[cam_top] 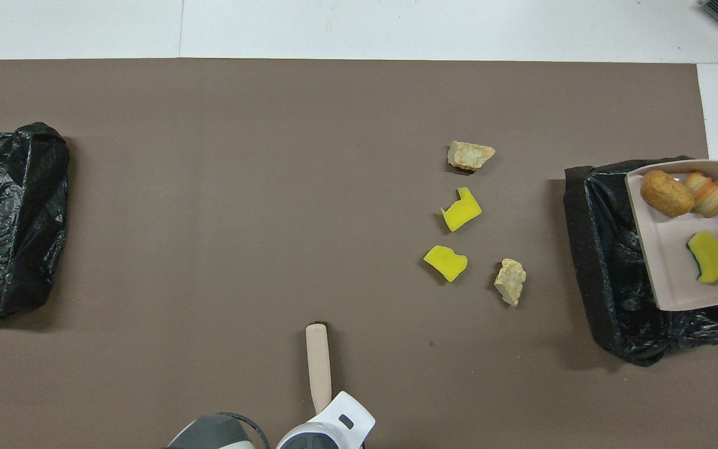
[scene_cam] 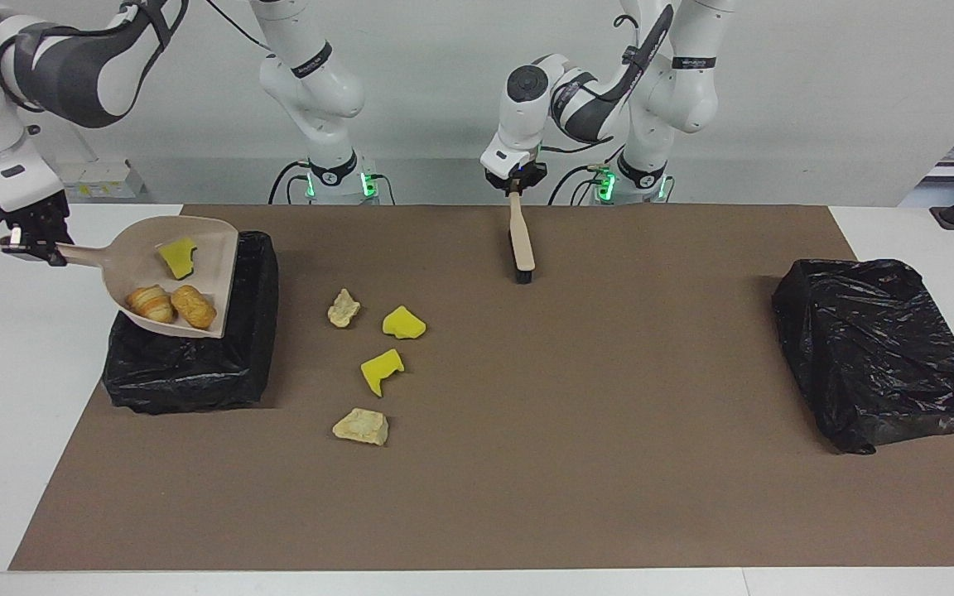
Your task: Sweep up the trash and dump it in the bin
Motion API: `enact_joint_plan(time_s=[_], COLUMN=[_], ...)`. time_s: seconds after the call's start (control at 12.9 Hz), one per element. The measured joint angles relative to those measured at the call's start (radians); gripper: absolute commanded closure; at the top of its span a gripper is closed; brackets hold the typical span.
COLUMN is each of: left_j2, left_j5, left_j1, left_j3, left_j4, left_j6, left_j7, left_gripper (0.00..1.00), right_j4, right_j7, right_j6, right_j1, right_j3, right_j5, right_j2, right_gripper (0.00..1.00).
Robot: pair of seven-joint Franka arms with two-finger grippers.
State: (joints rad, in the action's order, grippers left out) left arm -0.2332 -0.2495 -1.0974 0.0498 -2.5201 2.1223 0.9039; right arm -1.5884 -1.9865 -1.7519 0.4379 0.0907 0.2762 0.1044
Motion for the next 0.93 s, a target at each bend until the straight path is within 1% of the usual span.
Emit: enact_joint_plan(time_s=[0.23,0.31,0.39,0.54,0.7,0.93], left_j2=[0.003,0.007,0.011,0.014,0.013,0.013], left_j5=[0.000,0.000,0.000,0.000,0.012,0.119], left_j1=[0.003,0.009,0.024,0.105,0.224,0.411], left_j3=[0.008,0.014,0.020,0.027,0.032,0.040], left_j4=[0.000,0.001,0.005,0.049,0.138,0.274], left_j6=[0.001,0.001,0.000,-0.046,-0.119,-0.183], left_j7=[-0.038,-0.062,-0.078,-0.137,-0.268,-0.517], left_gripper=[0.09,0.00,0.00,0.00,0.00,0.00], right_j4=[-0.149,-0.183,-0.213,-0.259,-0.247,-0.191], right_j7=[0.096,0.151,0.205,0.271,0.268,0.197], right_j6=[-0.079,-0.086,-0.100,-0.136,-0.137,-0.118], right_j1=[-0.031,-0.052,-0.067,-0.074,-0.068,-0.064], right_j3=[0.011,0.014,0.015,0.015,0.011,0.007], right_j5=[0.163,0.227,0.287,0.352,0.378,0.380], right_j2=[-0.073,-0.082,-0.080,-0.062,-0.050,-0.063], right_gripper=[1.00,1.00,1.00,1.00,1.00,1.00])
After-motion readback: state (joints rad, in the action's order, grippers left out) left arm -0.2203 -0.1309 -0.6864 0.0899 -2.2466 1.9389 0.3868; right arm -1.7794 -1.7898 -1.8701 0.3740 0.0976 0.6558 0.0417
